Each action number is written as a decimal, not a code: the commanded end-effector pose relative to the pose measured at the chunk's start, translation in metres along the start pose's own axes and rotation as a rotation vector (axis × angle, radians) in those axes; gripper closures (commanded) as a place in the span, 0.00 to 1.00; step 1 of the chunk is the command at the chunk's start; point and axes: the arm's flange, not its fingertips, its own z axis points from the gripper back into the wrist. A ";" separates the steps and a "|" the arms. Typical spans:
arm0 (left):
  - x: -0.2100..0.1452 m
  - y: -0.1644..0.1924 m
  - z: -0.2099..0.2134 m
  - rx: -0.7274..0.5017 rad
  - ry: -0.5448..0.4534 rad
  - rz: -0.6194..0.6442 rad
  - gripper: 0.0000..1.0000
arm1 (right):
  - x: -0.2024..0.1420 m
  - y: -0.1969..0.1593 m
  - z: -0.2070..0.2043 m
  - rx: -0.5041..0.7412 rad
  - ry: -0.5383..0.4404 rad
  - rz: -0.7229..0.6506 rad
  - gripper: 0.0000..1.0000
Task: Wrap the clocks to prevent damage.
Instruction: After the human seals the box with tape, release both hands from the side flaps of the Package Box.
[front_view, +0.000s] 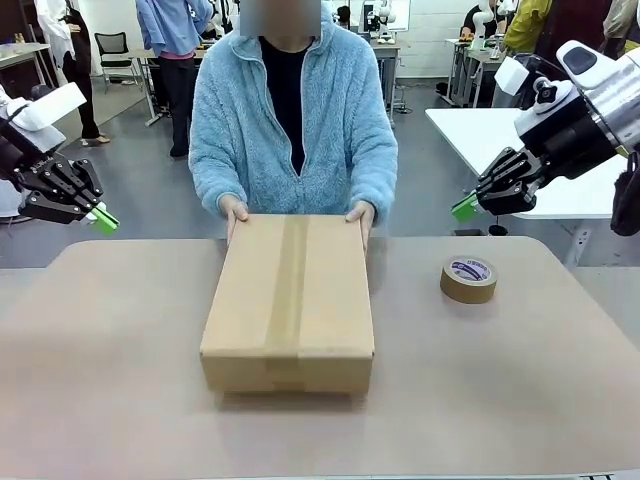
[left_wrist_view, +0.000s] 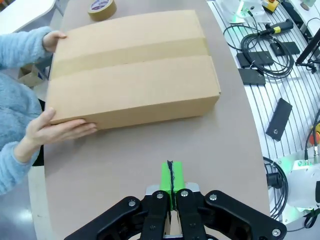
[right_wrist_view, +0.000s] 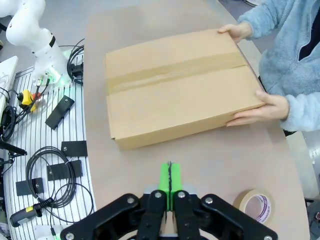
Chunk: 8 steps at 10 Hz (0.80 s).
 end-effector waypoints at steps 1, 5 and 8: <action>0.004 0.003 0.002 -0.009 -0.018 0.002 1.00 | 0.001 -0.001 -0.003 -0.007 0.011 -0.017 0.99; -0.001 0.002 0.000 0.012 -0.009 0.008 0.40 | 0.002 0.001 -0.005 0.024 0.015 0.007 0.39; -0.001 0.000 0.002 0.022 -0.018 0.030 0.37 | 0.007 -0.002 -0.016 0.067 0.043 0.013 0.36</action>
